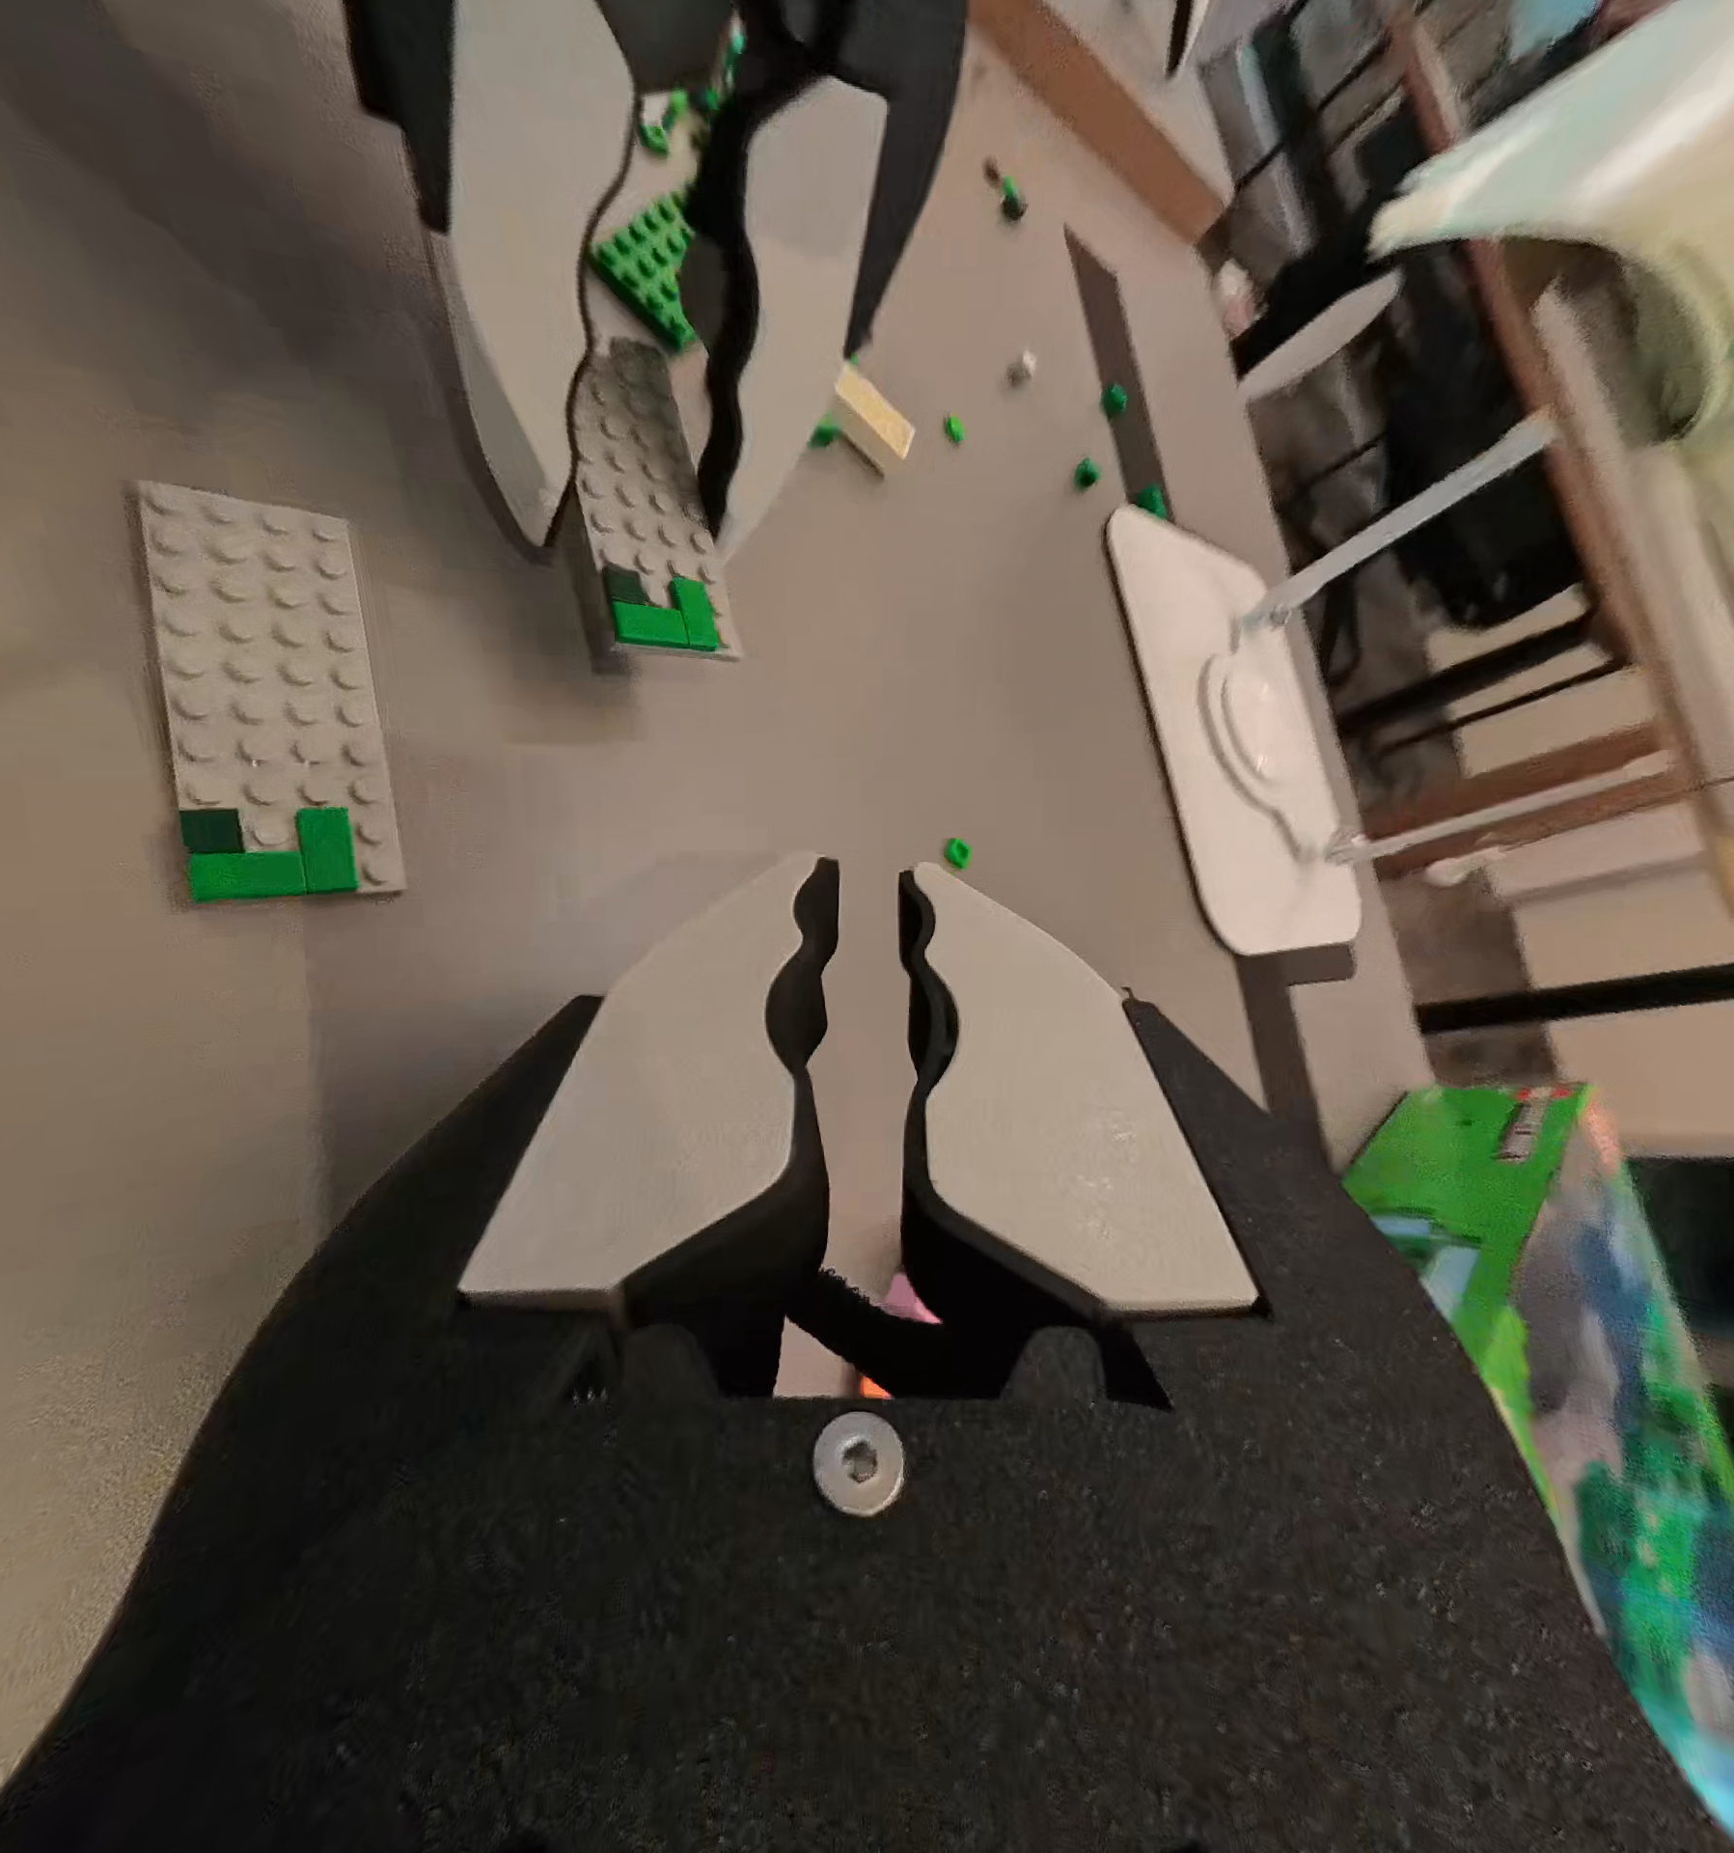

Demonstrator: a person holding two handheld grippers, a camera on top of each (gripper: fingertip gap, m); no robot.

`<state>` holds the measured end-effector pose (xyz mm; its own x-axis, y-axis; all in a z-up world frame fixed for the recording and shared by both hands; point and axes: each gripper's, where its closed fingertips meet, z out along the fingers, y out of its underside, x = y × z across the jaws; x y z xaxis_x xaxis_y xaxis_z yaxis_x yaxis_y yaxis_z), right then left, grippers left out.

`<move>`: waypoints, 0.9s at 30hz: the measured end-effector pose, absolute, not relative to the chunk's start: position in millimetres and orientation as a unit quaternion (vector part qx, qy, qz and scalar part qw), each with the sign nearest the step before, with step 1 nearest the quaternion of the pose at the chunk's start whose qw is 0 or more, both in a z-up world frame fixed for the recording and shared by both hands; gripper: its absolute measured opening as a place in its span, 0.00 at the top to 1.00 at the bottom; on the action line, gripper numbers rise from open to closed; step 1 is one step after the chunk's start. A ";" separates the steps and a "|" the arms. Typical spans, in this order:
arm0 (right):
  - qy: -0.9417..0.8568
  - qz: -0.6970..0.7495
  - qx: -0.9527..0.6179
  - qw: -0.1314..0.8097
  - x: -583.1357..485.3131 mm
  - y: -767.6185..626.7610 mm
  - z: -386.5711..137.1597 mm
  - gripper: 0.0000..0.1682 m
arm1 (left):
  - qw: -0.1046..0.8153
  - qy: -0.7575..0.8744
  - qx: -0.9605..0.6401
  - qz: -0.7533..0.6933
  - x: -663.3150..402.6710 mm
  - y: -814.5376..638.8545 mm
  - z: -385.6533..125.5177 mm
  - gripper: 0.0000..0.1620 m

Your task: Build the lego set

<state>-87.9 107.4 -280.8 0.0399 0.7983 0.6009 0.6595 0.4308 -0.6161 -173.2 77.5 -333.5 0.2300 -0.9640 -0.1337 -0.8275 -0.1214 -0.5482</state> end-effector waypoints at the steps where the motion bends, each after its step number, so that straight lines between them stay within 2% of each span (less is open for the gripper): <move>1: -0.684 0.076 -0.547 0.477 -90.0 111.9 -282.6 0.95 | 0.265 0.608 -0.739 -0.120 -174.9 77.7 -337.1 0.78; 4: -0.644 0.109 -0.620 0.435 -99.8 131.4 -281.0 0.98 | 0.278 0.602 -0.740 -0.111 -174.7 77.2 -340.1 0.78; 11: -0.616 0.133 -0.731 0.263 -121.5 172.8 -320.6 0.91 | 0.294 0.592 -0.737 -0.140 -171.6 76.7 -341.5 0.78; 15: -0.595 0.127 -0.764 0.214 -124.9 186.6 -342.7 0.91 | 0.278 0.584 -0.749 -0.143 -175.4 75.8 -342.1 0.78; 19: -0.578 0.130 -0.779 0.205 -127.7 193.5 -345.5 0.94 | 0.281 0.582 -0.750 -0.143 -176.6 74.8 -342.0 0.78; 23: -0.604 0.111 -0.761 0.210 -127.8 192.4 -345.5 0.96 | 0.303 0.551 -0.761 -0.160 -176.5 72.4 -332.7 0.61; 25: -0.642 0.098 -0.717 0.254 -131.5 188.3 -337.3 0.96 | 0.318 0.527 -0.772 -0.159 -184.5 71.2 -325.7 0.53; 27: -0.689 0.102 -0.623 0.357 -143.9 172.5 -308.9 0.96 | 0.350 0.491 -0.777 -0.180 -190.1 68.9 -311.4 0.57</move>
<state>-143.9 172.5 -308.9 0.0310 0.9306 0.3648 0.7847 0.2034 -0.5856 -190.1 68.9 -311.4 0.4523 -0.8895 -0.0643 -0.6383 -0.2725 -0.7199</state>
